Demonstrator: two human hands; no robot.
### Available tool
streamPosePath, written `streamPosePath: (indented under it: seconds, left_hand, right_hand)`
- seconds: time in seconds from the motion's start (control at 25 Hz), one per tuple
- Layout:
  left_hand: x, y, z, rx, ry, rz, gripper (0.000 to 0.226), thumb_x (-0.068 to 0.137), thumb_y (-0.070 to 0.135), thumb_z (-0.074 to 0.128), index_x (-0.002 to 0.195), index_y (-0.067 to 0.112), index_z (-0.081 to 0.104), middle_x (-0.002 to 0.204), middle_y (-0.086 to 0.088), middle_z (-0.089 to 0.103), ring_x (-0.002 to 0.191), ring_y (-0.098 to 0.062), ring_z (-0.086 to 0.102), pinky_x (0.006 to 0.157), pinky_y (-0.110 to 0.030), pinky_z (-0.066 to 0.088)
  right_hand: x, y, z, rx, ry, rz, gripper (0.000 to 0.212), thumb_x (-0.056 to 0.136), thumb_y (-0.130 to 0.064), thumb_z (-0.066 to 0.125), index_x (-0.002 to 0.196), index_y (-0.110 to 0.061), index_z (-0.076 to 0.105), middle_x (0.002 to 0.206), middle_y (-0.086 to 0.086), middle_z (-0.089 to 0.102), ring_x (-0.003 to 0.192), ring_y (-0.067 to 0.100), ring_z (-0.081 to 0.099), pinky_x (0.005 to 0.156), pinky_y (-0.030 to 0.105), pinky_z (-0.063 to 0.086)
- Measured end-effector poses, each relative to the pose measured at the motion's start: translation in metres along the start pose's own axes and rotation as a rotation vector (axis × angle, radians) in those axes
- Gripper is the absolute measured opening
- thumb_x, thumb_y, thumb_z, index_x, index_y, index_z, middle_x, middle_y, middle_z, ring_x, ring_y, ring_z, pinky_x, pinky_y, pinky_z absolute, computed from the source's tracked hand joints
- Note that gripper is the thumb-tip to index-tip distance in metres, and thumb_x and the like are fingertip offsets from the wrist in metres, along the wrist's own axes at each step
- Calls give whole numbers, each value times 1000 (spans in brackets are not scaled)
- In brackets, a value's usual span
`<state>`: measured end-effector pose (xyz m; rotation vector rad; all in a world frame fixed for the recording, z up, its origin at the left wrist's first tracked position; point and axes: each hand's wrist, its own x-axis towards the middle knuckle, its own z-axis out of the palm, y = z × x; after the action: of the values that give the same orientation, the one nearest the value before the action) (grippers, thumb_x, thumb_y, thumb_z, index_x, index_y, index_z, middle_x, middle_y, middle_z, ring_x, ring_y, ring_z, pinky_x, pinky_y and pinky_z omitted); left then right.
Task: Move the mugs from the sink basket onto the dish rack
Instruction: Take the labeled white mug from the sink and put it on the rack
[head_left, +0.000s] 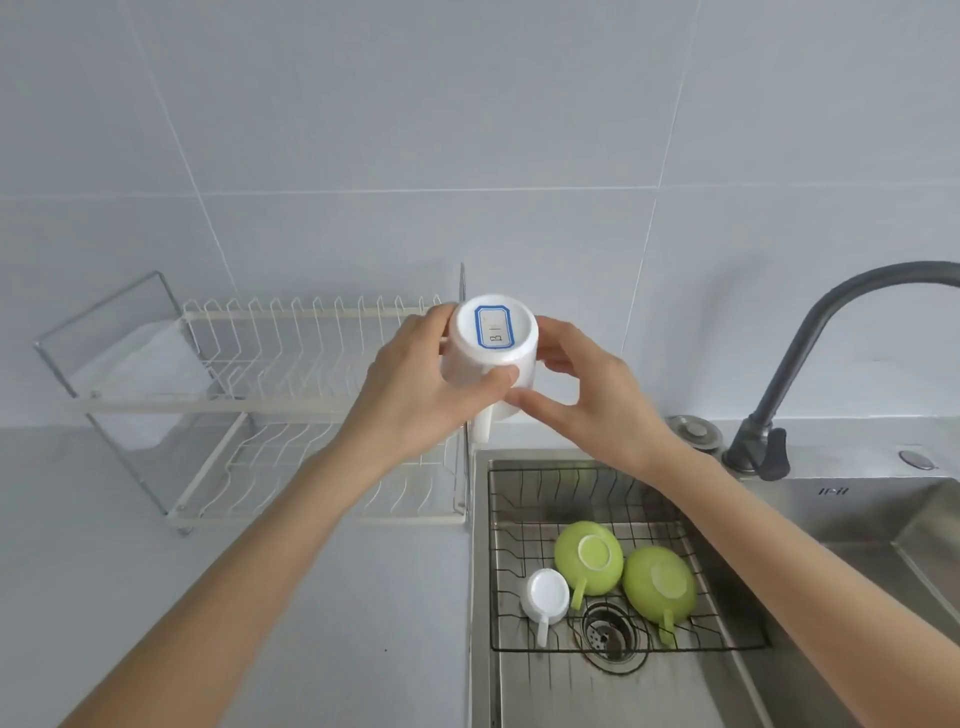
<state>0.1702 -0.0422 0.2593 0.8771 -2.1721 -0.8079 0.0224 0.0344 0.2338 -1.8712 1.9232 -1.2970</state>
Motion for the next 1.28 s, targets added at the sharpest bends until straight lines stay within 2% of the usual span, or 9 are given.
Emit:
streamPosePath:
  seconds: [0.16,0.28,0.44,0.56,0.76,0.92,1.0,1.12,1.28]
  left_hand:
    - [30,-2,-38,67,87,15,67,58,51,56,119,25,48,123,-1,55,114,-20,53,96,-37,44]
    - [52,-4,-60,80,108,-6,68,58,52,55,119,23,48,122,-2,56,114,-22,53,95,-38,44]
    - [78,-14,-72,52,70,-55,69,56,49,54,118,18,47,120,0,56,112,-20,51,89,-32,41]
    - [94,-30,-69,47,14,-115,69,55,48,54,116,15,47,109,2,54,102,-18,49,84,-32,40]
    - [115,-69,-56,52,-32,-221,72,52,50,55,113,11,49,105,-1,55,98,-20,51,77,-31,40]
    - [130,-98,-43,56,-153,-299,84,37,61,53,107,13,56,106,-6,65,96,-23,57,61,-26,41]
    - [135,-108,-37,55,-204,-348,80,43,57,58,110,13,55,109,-5,63,99,-23,55,61,-22,39]
    - [138,-119,-27,68,-244,-422,68,66,46,68,117,7,46,112,-7,55,99,-22,50,60,-22,36]
    - [138,-124,-20,128,-314,-465,64,77,41,63,122,3,37,106,-7,47,89,-20,47,54,-20,34]
  right_hand:
    - [47,-33,6,-89,-3,-90,72,82,-20,66,142,-17,27,129,5,56,115,15,55,102,23,42]
    - [85,-50,3,-178,-64,-122,81,82,-21,66,146,-17,16,136,8,49,116,19,54,101,23,40]
    - [130,-55,6,-319,-187,-109,83,80,-23,69,146,-17,18,136,12,46,116,26,53,102,33,43]
    - [155,-46,16,-393,-297,-74,82,79,-24,69,144,-17,19,135,12,46,116,28,52,101,38,43]
    - [187,-25,45,-544,-475,-59,77,80,-26,68,141,-18,21,127,12,48,114,29,47,94,39,42]
    - [207,-7,67,-627,-626,7,75,76,-29,71,135,-16,27,115,11,54,93,25,48,77,36,43]
    - [211,0,74,-666,-692,55,78,75,-30,72,136,-17,25,106,10,52,90,26,48,77,37,43]
    - [214,7,85,-707,-765,89,79,75,-29,72,135,-13,23,101,7,44,88,27,48,74,36,43]
    - [216,11,97,-812,-828,108,78,73,-31,74,129,-8,25,97,8,44,85,28,49,77,39,44]
